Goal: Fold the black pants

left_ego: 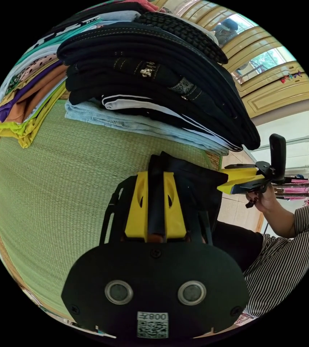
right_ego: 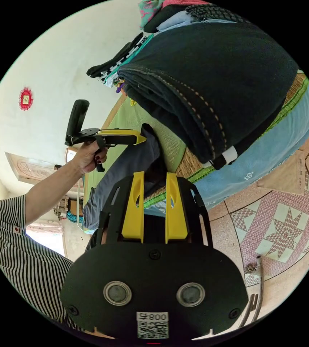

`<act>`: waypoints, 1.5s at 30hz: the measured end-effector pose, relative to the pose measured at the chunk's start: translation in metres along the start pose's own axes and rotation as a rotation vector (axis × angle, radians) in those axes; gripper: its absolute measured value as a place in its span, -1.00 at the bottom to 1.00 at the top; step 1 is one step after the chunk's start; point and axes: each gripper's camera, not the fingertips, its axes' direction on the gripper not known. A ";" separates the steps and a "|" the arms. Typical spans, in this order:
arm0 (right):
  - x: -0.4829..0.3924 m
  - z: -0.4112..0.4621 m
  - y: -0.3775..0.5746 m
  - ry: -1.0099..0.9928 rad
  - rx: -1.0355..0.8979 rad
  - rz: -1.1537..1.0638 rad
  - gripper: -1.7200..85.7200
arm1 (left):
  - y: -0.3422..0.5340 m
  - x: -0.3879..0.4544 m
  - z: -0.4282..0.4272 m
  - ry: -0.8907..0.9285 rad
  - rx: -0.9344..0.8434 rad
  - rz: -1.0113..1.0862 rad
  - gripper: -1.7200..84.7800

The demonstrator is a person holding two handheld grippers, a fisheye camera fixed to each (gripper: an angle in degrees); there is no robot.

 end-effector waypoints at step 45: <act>-0.296 0.030 0.061 -0.126 0.091 -0.433 -0.86 | 0.492 -0.047 -0.075 -0.008 0.420 -0.025 -0.92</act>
